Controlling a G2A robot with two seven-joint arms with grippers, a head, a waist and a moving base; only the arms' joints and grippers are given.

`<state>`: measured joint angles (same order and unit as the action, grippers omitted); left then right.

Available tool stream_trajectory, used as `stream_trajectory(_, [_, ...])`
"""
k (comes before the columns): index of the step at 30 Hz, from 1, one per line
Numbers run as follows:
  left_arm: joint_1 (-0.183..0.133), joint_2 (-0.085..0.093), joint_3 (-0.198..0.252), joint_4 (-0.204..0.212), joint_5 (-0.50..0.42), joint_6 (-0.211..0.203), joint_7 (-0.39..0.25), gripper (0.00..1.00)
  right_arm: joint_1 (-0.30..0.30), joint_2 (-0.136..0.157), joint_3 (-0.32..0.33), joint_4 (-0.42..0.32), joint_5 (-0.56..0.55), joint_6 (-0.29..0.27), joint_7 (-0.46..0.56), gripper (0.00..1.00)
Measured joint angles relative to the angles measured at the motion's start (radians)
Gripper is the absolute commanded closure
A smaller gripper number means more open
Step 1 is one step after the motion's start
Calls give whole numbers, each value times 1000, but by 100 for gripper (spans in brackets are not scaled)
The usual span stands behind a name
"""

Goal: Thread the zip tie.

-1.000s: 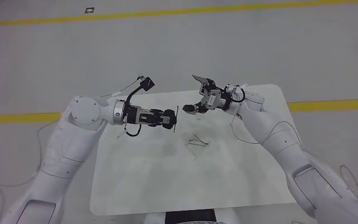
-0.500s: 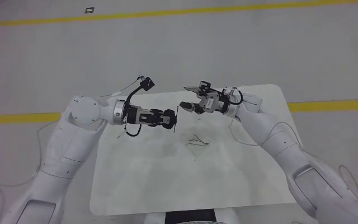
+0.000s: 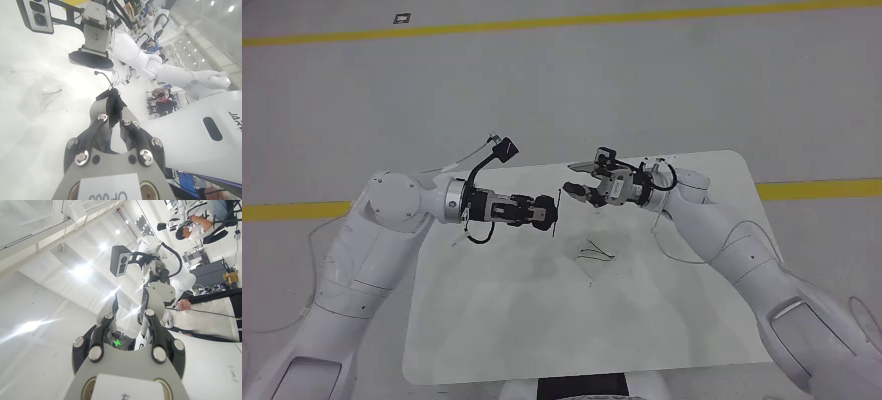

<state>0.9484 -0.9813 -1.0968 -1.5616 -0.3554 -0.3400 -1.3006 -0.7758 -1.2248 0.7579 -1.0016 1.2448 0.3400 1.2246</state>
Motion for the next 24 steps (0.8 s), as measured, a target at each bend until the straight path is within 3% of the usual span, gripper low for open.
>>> stream_trajectory(4, [0, 0, 0, 0, 0, 0, 0, 100, -1, 2, -7, -4, -1, 0, -1, 70])
stream_trajectory(14, [0, 0, 0, 0, 0, 0, 0, 100, -1, 7, -15, -19, 5, 0, 4, 80])
stream_trajectory(24, [0, 0, 0, 0, 0, 0, 0, 100, 6, 3, -33, -15, 4, 0, 9, 78])
